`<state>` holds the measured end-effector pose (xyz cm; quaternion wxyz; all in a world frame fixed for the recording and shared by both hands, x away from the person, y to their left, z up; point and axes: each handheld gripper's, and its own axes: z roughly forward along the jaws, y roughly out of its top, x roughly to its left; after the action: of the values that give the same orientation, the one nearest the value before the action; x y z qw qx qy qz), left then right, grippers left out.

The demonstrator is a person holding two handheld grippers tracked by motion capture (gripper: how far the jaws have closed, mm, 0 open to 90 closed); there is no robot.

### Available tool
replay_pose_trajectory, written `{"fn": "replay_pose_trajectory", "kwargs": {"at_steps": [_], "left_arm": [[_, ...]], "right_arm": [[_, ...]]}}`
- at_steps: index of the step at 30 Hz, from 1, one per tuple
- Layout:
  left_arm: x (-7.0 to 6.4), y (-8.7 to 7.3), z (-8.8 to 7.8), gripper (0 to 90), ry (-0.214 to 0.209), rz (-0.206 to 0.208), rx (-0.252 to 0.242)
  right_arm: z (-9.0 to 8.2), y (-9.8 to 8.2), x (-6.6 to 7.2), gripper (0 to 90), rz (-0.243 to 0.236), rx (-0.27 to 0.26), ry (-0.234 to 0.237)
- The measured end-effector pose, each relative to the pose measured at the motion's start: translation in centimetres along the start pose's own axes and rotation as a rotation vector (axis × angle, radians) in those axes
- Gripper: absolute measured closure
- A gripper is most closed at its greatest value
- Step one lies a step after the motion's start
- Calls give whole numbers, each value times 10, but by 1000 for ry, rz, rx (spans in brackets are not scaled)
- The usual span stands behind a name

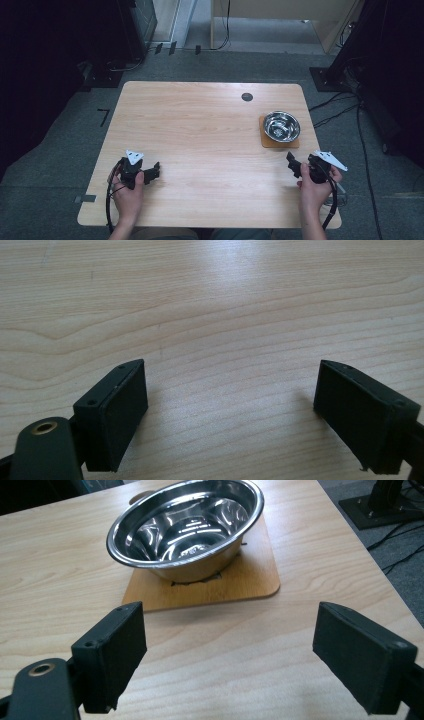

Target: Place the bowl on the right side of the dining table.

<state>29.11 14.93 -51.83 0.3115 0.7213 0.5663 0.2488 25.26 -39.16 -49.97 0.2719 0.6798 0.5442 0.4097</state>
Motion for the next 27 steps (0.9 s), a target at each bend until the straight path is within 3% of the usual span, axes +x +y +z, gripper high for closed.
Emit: {"fn": "replay_pose_trajectory", "kwargs": {"at_steps": [27], "left_arm": [[0,0,0,136,0,-2,-2]], "right_arm": [[-17,-20,-14,138,-24,30,-22]]}}
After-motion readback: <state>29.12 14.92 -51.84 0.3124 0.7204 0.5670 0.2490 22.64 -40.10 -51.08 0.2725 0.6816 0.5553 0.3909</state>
